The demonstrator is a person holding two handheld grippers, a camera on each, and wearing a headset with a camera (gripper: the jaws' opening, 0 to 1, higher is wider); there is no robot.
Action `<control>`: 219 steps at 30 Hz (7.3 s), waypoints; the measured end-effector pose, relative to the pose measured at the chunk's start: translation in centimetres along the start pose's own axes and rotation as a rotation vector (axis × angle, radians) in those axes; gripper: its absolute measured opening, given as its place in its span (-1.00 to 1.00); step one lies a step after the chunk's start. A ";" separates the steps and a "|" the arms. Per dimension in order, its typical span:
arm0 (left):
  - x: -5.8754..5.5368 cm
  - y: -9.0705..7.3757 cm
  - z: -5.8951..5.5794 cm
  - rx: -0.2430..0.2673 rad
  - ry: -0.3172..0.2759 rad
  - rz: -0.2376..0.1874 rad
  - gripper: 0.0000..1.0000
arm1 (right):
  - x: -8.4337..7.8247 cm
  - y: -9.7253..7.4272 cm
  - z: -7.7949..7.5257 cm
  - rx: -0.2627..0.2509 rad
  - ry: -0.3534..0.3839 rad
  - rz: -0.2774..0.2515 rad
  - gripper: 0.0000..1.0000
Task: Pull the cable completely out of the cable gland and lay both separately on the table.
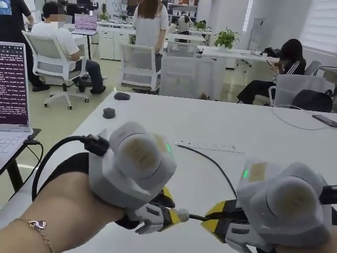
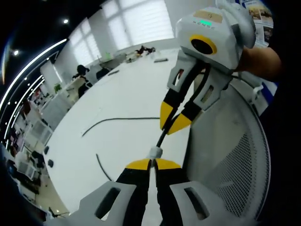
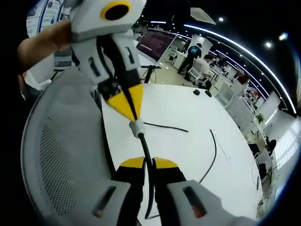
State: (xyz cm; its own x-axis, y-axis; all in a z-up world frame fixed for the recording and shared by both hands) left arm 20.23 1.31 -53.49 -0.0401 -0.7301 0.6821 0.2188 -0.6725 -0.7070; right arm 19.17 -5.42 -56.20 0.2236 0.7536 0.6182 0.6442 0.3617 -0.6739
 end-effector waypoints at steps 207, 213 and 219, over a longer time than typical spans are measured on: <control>-3.1 -1.9 6.3 0.294 -0.092 -0.107 -0.69 | 6.2 5.0 -2.3 -0.012 -0.026 -0.165 -0.93; -3.2 -2.2 6.5 0.303 -0.098 -0.108 -0.69 | 4.7 5.2 -2.9 -0.028 0.001 -0.123 -0.87; -2.9 -2.2 6.5 0.315 -0.087 -0.112 -0.69 | 7.4 4.7 -2.4 -0.036 -0.016 -0.190 -0.66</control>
State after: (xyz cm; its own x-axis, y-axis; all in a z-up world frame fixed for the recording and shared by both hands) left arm 26.22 5.71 -52.69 -0.0008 -0.6319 0.7750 0.5086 -0.6676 -0.5437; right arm 25.63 0.52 -53.85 0.0841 0.6821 0.7264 0.6999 0.4785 -0.5303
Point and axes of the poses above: the centre of the closed fingertips' face, and the gripper's own axes: y roughly forward along the fingers, z roughly to its left, x roughly out of its top, the point moved 1 cm from there along -y, roughly backward along the fingers, and after that the axes turned 6 degrees about -x, right-handed, at the moved point
